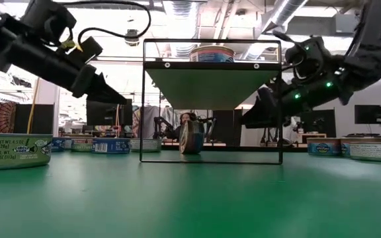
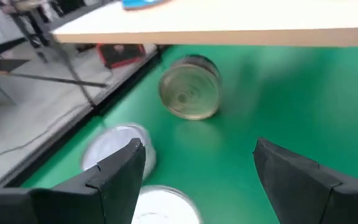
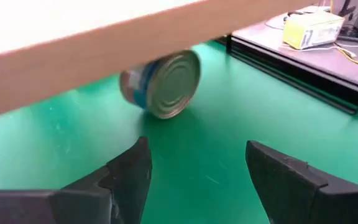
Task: Stack canned seafood by type on shelf
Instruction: Stack the blue tuna can on top of the blue tuna can on the shelf
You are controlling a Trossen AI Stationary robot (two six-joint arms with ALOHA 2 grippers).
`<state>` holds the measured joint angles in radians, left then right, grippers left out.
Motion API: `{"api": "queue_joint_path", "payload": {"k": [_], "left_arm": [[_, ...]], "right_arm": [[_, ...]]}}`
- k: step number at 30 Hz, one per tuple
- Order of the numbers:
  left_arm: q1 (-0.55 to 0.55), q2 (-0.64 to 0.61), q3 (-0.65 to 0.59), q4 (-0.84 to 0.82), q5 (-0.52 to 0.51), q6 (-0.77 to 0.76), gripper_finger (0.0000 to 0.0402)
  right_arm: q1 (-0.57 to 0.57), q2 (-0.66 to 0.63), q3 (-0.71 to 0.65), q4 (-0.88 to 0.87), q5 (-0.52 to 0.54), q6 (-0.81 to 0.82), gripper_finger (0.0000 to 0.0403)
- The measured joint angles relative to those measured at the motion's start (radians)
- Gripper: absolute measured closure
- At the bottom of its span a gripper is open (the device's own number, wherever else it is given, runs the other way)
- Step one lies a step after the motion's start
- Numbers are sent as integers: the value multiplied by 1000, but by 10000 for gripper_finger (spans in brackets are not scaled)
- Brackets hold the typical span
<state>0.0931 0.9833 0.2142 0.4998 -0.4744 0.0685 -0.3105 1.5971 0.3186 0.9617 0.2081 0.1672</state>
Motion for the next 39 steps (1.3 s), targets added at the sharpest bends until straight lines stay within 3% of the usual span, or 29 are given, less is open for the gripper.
{"api": "queue_joint_path", "payload": {"k": [6,14,22,32,39], "left_arm": [[145,0,-14,56,127,-2,114],[214,27,-14,85,171,27,114],[273,228,3,312,201,91,114],[310,473,151,318,147,137,114],[419,540,249,247,414,109,114]], "right_arm": [[0,96,42,40,0,29,118],[-25,109,14,38,104,6,118],[-56,109,13,67,106,18,118],[-46,108,9,27,106,18,118],[-36,46,-14,18,106,16,118]]}}
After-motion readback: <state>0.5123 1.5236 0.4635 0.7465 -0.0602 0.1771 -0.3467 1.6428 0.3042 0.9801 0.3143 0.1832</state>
